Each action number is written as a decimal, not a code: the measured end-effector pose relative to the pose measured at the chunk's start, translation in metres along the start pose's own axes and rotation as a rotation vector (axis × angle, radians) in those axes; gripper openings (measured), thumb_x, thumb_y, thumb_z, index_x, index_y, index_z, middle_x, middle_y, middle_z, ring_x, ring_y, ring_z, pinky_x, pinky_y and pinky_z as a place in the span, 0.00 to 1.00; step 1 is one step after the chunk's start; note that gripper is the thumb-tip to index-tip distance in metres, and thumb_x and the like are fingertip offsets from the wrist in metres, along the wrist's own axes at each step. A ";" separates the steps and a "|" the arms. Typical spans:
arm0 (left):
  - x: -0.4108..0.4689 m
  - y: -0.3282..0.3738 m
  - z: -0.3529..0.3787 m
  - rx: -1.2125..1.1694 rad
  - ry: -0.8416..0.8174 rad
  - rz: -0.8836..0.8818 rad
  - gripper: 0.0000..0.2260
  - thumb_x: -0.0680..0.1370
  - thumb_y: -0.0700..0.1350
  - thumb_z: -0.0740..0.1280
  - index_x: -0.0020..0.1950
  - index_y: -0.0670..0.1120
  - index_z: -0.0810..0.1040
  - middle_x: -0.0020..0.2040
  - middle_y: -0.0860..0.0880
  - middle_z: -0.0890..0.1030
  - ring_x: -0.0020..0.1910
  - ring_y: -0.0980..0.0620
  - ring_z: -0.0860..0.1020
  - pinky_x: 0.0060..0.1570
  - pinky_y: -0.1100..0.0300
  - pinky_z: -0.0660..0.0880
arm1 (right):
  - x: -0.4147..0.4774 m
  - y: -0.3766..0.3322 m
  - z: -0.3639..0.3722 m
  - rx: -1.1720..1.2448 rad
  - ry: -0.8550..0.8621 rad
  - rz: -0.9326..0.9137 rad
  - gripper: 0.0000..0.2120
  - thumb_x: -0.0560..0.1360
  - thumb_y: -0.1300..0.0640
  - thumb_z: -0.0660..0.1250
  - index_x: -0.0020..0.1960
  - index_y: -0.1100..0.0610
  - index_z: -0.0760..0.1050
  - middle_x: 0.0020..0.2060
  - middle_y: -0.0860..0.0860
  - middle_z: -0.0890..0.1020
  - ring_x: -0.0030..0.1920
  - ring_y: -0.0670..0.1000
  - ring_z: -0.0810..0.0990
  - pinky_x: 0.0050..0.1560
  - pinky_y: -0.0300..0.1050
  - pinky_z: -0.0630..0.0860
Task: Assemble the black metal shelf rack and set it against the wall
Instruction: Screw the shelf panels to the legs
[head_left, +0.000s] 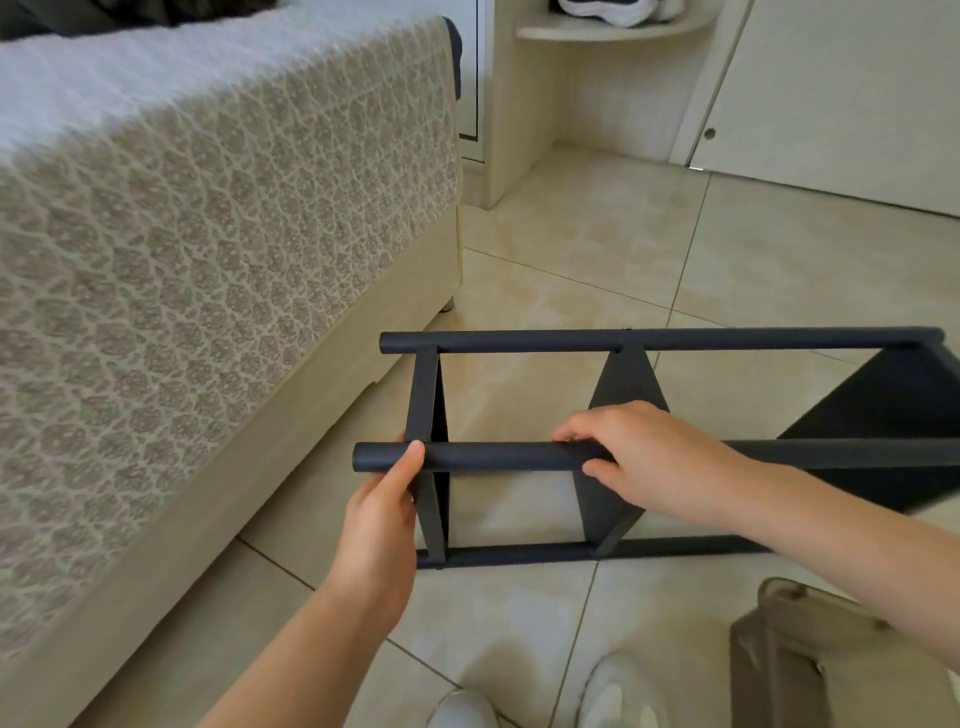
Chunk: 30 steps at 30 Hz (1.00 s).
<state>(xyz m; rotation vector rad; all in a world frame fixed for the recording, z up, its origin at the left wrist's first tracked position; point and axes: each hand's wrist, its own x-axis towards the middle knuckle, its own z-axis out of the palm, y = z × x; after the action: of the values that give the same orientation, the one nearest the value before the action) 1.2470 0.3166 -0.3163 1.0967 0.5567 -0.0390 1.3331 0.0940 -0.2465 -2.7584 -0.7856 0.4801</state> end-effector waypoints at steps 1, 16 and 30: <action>-0.001 0.001 0.000 0.005 0.003 -0.008 0.24 0.75 0.56 0.69 0.70 0.54 0.75 0.56 0.62 0.84 0.49 0.70 0.81 0.49 0.67 0.69 | -0.001 0.001 0.001 -0.009 0.000 -0.001 0.18 0.80 0.58 0.63 0.68 0.43 0.71 0.61 0.42 0.79 0.61 0.45 0.76 0.61 0.45 0.75; -0.008 0.041 0.026 0.088 0.029 0.055 0.25 0.70 0.59 0.70 0.65 0.54 0.78 0.56 0.60 0.84 0.62 0.60 0.76 0.62 0.61 0.66 | -0.010 0.008 -0.022 -0.166 0.133 -0.013 0.12 0.82 0.53 0.60 0.65 0.46 0.72 0.55 0.45 0.79 0.54 0.48 0.77 0.48 0.44 0.76; -0.010 0.167 0.096 0.312 0.034 0.274 0.09 0.78 0.59 0.69 0.51 0.55 0.78 0.54 0.53 0.83 0.56 0.54 0.79 0.64 0.53 0.72 | -0.015 0.003 -0.112 0.107 0.331 0.023 0.17 0.82 0.58 0.62 0.69 0.50 0.73 0.61 0.48 0.80 0.60 0.48 0.78 0.61 0.42 0.73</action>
<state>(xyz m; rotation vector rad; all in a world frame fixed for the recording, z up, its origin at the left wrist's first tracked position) 1.3278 0.3109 -0.1414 1.4726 0.4344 0.1360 1.3641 0.0690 -0.1402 -2.6499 -0.6277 0.0610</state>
